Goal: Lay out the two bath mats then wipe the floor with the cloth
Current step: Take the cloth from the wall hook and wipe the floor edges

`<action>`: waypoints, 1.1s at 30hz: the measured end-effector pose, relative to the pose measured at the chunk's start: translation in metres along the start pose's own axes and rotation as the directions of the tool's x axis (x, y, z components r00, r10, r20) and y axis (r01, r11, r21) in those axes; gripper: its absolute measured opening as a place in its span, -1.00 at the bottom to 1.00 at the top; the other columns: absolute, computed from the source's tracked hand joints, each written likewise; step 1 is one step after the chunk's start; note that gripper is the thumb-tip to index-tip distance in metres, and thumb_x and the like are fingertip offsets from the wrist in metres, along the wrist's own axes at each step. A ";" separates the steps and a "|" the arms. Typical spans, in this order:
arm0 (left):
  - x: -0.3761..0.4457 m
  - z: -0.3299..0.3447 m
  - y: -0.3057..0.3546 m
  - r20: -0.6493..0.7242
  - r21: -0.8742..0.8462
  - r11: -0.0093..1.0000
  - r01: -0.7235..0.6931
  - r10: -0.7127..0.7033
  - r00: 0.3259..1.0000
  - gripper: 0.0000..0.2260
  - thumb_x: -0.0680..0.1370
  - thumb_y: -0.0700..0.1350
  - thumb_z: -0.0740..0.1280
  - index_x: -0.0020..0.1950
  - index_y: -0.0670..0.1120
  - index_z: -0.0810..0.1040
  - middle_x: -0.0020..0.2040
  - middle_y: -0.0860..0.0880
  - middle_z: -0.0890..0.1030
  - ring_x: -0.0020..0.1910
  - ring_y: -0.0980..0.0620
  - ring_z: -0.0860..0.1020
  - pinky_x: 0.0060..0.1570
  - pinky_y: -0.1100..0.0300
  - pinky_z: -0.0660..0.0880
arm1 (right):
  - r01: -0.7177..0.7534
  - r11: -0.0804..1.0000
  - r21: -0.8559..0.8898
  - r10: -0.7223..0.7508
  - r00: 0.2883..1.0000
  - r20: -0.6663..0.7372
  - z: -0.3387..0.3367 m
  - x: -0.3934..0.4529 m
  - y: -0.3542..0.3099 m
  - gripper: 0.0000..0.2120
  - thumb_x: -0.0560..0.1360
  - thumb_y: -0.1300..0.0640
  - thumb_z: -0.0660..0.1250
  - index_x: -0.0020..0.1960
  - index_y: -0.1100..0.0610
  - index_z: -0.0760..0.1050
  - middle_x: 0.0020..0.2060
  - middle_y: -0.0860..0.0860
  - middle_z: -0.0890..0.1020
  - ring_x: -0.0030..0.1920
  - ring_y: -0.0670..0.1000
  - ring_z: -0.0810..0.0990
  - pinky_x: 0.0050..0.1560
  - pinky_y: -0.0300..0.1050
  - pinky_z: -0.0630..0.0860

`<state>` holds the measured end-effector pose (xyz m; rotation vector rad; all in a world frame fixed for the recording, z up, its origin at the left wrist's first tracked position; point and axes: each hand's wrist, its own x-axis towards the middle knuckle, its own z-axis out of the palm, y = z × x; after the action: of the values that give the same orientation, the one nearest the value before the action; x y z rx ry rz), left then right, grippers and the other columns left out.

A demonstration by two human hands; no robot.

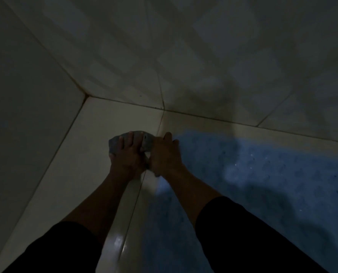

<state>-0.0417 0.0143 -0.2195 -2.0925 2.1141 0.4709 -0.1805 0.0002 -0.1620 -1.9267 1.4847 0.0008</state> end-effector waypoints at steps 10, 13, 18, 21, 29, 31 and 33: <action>0.023 -0.025 0.013 0.084 -0.004 0.997 0.078 -0.077 0.994 -0.33 0.47 0.12 0.03 0.47 -0.23 0.38 0.48 -0.30 0.36 0.44 -0.45 0.29 0.36 -0.43 0.21 | 0.023 0.984 -0.176 -0.009 0.997 0.075 -0.036 0.039 0.006 -0.59 0.50 0.14 0.39 0.30 0.20 0.42 0.28 0.16 0.44 0.31 0.23 0.32 0.34 0.11 0.34; 0.041 -0.032 0.013 0.143 -0.010 1.000 -0.010 0.011 0.990 -0.41 0.40 0.06 0.11 0.25 -0.27 0.58 0.24 -0.29 0.60 0.18 -0.46 0.55 0.04 -0.43 0.50 | 0.076 0.965 -0.252 -0.043 0.990 0.133 -0.044 0.054 0.009 -0.54 0.47 0.13 0.45 0.31 0.21 0.42 0.27 0.16 0.49 0.36 0.22 0.30 0.38 0.16 0.28; 0.069 -0.040 0.005 0.153 0.064 0.997 -0.037 0.027 0.988 -0.10 0.32 0.25 -0.20 0.58 -0.18 0.14 0.58 -0.19 0.17 0.56 -0.30 0.11 0.52 -0.21 0.04 | 0.107 0.942 -0.318 -0.074 0.990 0.117 -0.041 0.077 0.023 -0.43 0.46 0.06 0.44 0.38 0.13 0.31 0.35 0.12 0.43 0.41 0.24 0.24 0.41 0.21 0.20; 0.062 -0.041 0.005 0.143 -0.085 0.996 -0.025 0.037 0.989 -0.28 0.46 0.09 0.00 0.56 -0.25 0.16 0.57 -0.27 0.16 0.55 -0.36 0.07 0.52 -0.29 -0.02 | 0.075 0.977 -0.200 -0.059 0.995 0.085 -0.039 0.068 0.028 -0.32 0.40 0.12 0.50 0.40 0.14 0.26 0.36 0.19 0.35 0.37 0.26 0.28 0.41 0.18 0.23; 0.060 -0.073 0.023 -0.122 -0.319 0.948 0.009 -0.050 0.991 -0.77 0.50 -0.06 0.30 0.10 -0.13 0.55 0.03 -0.22 0.64 0.02 -0.25 0.60 -0.07 0.03 0.49 | 0.162 0.915 -0.371 -0.236 0.957 -0.166 -0.067 0.036 0.020 -0.57 0.60 0.21 0.13 0.46 0.17 0.21 0.31 0.18 0.41 0.36 0.28 0.31 0.09 0.15 0.50; 0.062 -0.084 0.042 -0.142 -0.344 0.939 0.002 -0.054 0.988 -0.74 0.58 -0.01 0.26 0.22 -0.06 0.52 0.16 -0.19 0.60 0.14 -0.24 0.57 0.06 -0.03 0.52 | 0.172 0.876 -0.450 -0.274 0.946 -0.171 -0.083 0.030 0.032 -0.54 0.60 0.19 0.08 0.49 0.12 0.18 0.31 0.17 0.42 0.33 0.28 0.34 0.06 0.15 0.50; 0.062 -0.088 0.060 -0.174 -0.377 0.925 -0.043 -0.025 0.984 -0.66 0.62 -0.02 0.22 0.37 -0.05 0.48 0.30 -0.19 0.56 0.26 -0.23 0.52 0.21 -0.03 0.47 | 0.167 0.849 -0.501 -0.290 0.940 -0.179 -0.096 0.023 0.051 -0.50 0.56 0.13 -0.03 0.49 0.10 0.21 0.32 0.18 0.44 0.32 0.29 0.38 0.02 0.17 0.52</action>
<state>-0.0925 -0.0728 -0.1478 -2.4095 2.2808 0.7809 -0.2543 -0.0739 -0.1251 -2.5864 1.4993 0.0223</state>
